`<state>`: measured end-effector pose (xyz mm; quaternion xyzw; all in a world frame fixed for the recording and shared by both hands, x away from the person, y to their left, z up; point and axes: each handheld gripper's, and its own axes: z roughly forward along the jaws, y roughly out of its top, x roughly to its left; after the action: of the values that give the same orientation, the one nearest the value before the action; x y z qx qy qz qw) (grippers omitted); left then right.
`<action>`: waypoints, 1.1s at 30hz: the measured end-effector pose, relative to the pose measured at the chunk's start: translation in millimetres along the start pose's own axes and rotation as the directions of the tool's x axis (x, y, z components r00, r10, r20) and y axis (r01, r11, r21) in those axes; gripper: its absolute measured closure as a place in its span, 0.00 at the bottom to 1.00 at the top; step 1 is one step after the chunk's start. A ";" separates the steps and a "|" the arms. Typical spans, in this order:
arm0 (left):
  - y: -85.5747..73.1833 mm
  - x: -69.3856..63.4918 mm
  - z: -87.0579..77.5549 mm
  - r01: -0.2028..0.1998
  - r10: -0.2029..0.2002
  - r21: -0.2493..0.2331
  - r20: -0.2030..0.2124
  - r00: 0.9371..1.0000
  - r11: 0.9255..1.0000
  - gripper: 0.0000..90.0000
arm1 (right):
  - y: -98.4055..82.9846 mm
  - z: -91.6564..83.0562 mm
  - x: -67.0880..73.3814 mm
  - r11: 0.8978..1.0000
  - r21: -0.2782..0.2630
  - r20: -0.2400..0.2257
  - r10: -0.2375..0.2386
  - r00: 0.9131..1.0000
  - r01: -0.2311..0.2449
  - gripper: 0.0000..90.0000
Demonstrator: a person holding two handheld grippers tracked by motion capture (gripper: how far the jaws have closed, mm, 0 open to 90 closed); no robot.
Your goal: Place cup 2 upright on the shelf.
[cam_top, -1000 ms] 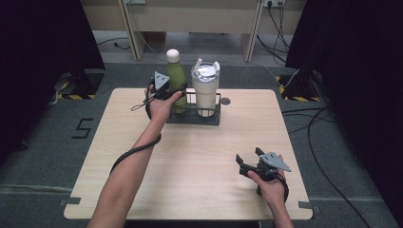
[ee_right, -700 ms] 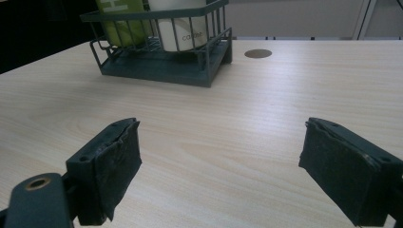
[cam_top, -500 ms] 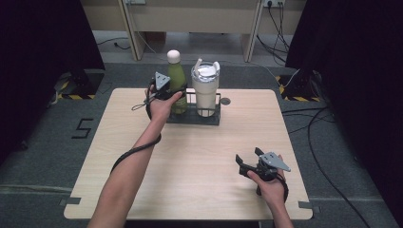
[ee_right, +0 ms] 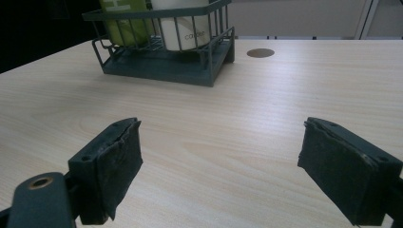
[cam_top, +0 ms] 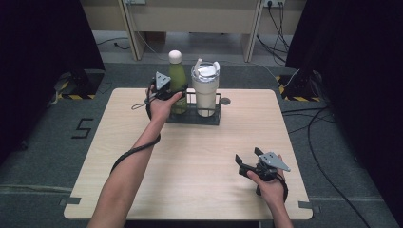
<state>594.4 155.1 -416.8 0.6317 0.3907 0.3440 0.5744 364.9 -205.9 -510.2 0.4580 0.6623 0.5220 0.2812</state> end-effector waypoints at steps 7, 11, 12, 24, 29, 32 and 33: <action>-1.6 -1.1 -0.2 0.015 -0.015 0.004 0.013 1.000 1.000 0.22 | 0.0 -0.1 0.2 1.000 0.000 0.000 0.002 1.000 -0.002 0.15; 0.7 -1.0 -0.9 0.011 -0.011 0.003 0.018 1.000 1.000 0.19 | 0.2 -0.3 0.4 1.000 -0.001 -0.001 -0.001 1.000 0.001 0.15; 1.7 -1.0 -1.4 0.004 -0.005 0.004 0.020 1.000 1.000 0.18 | 0.2 -0.4 0.4 1.000 -0.001 -0.001 -0.001 1.000 0.001 0.15; 4.5 -2.2 -8.7 -0.031 0.031 0.005 0.036 0.999 1.000 0.16 | -0.2 0.4 1.7 1.000 0.004 -0.003 -0.005 1.000 0.005 0.15; 3.4 -2.1 -14.8 -0.032 0.032 0.001 0.031 0.999 0.999 0.16 | -0.2 0.5 1.7 1.000 0.005 -0.003 -0.005 1.000 0.006 0.15; 2.5 -1.8 -18.6 -0.036 0.036 0.000 0.031 0.999 0.999 0.16 | -0.5 0.4 2.0 1.000 0.007 -0.003 -0.003 1.000 0.003 0.15; 2.4 -2.0 -20.1 -0.043 0.043 0.000 0.034 0.998 0.999 0.16 | -0.5 0.4 2.0 1.000 0.007 -0.003 -0.001 1.000 0.001 0.15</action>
<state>575.9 162.4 -412.3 0.6460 0.3673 0.3452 0.5732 364.3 -203.9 -510.6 0.4577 0.6648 0.5203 0.2791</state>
